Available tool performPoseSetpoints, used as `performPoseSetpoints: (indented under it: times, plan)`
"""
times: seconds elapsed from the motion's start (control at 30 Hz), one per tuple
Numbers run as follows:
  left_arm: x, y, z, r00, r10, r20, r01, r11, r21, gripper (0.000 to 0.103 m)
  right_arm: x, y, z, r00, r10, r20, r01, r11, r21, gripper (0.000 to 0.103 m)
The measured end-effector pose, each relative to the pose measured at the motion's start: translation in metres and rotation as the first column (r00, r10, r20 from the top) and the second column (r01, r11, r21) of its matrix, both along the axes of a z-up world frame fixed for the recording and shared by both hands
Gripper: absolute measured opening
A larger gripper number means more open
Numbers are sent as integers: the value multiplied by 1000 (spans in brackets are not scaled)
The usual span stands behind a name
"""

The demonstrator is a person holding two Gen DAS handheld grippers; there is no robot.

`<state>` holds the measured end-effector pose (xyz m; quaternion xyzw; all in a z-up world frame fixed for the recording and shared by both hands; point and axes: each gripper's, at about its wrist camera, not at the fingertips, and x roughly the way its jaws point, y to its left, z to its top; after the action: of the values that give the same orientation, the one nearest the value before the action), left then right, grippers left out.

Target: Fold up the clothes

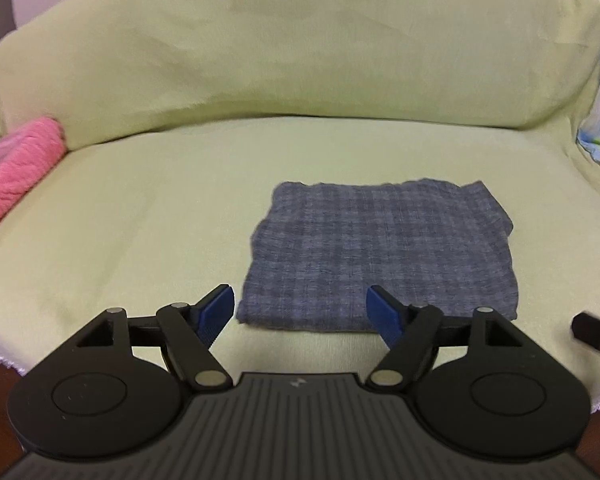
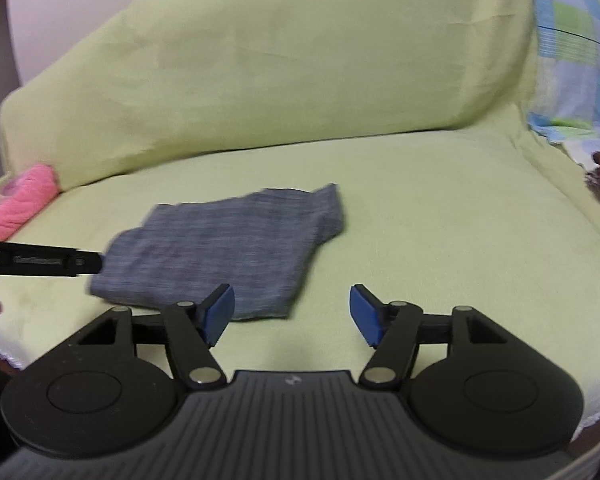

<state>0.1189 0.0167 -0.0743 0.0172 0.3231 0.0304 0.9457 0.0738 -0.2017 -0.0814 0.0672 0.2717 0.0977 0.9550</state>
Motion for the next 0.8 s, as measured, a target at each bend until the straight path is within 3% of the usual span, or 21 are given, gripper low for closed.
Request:
performPoseSetpoints:
  times: [0.23, 0.4, 0.47, 0.8]
  plan:
    - [-36, 9, 21, 997, 80, 23, -80, 997, -3, 83, -16, 23, 12, 998, 64, 6, -64, 997, -38, 86]
    - [-57, 20, 27, 997, 68, 26, -67, 998, -17, 86, -23, 37, 22, 999, 50, 4, -50, 997, -52, 100]
    - [-61, 24, 27, 998, 58, 27, -58, 998, -23, 93, -25, 43, 24, 1000, 25, 0, -25, 998, -56, 101]
    - [-72, 42, 27, 999, -26, 36, 28, 999, -42, 94, -59, 68, 25, 996, -80, -36, 78, 995, -61, 101]
